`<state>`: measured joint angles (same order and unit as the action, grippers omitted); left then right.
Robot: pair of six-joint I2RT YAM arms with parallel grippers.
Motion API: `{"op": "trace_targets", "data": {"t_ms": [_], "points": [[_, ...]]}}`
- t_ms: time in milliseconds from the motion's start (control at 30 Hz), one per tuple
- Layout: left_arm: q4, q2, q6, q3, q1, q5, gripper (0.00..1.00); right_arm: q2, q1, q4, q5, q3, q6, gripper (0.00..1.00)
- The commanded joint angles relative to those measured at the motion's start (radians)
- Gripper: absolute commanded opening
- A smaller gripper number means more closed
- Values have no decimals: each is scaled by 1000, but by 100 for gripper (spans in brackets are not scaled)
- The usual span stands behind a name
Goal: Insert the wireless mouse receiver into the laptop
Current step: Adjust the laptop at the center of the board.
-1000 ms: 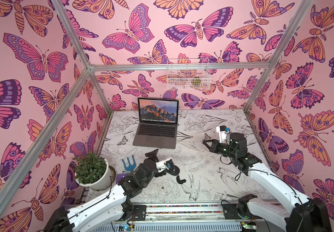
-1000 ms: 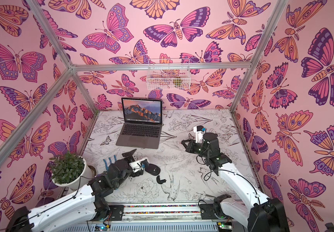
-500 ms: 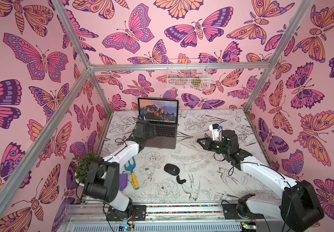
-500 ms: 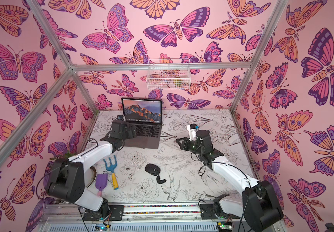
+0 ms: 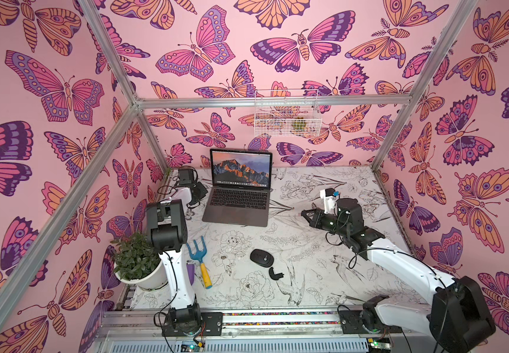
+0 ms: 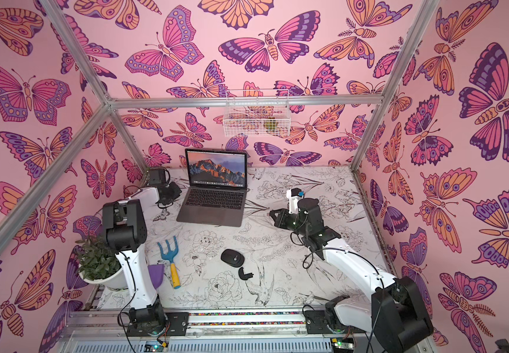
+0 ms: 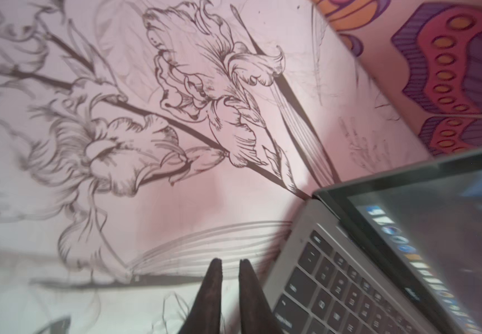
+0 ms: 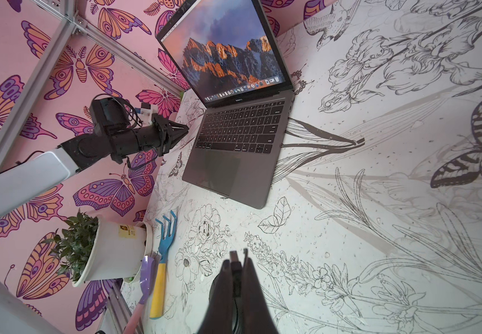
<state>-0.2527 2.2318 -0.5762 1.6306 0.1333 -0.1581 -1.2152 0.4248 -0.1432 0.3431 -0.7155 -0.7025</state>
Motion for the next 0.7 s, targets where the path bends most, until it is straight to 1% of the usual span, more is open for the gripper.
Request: {"op": "trace_targets", "data": {"t_ms": [0, 100, 233, 300, 367, 500, 667], "points": [[-125, 77, 18, 99, 3, -97, 6, -2, 10, 17, -28, -16, 27, 0], [-184, 145, 43, 188, 3, -141, 4, -48, 15, 1, -33, -15, 35, 0], [-222, 204, 78, 256, 3, -237, 0, -154, 36, -50, -53, -31, 21, 0], [-247, 233, 87, 288, 3, -280, 0, -243, 48, -72, -73, -62, -5, 0], [-264, 250, 97, 308, 2, -306, 1, -336, 59, -110, -68, -99, -38, 0], [-306, 262, 107, 329, 0, -302, 1, -539, 86, -131, -69, -226, -79, 0], [-348, 293, 113, 370, -1, -318, 3, -734, 101, -117, -81, -383, -129, 0]]}}
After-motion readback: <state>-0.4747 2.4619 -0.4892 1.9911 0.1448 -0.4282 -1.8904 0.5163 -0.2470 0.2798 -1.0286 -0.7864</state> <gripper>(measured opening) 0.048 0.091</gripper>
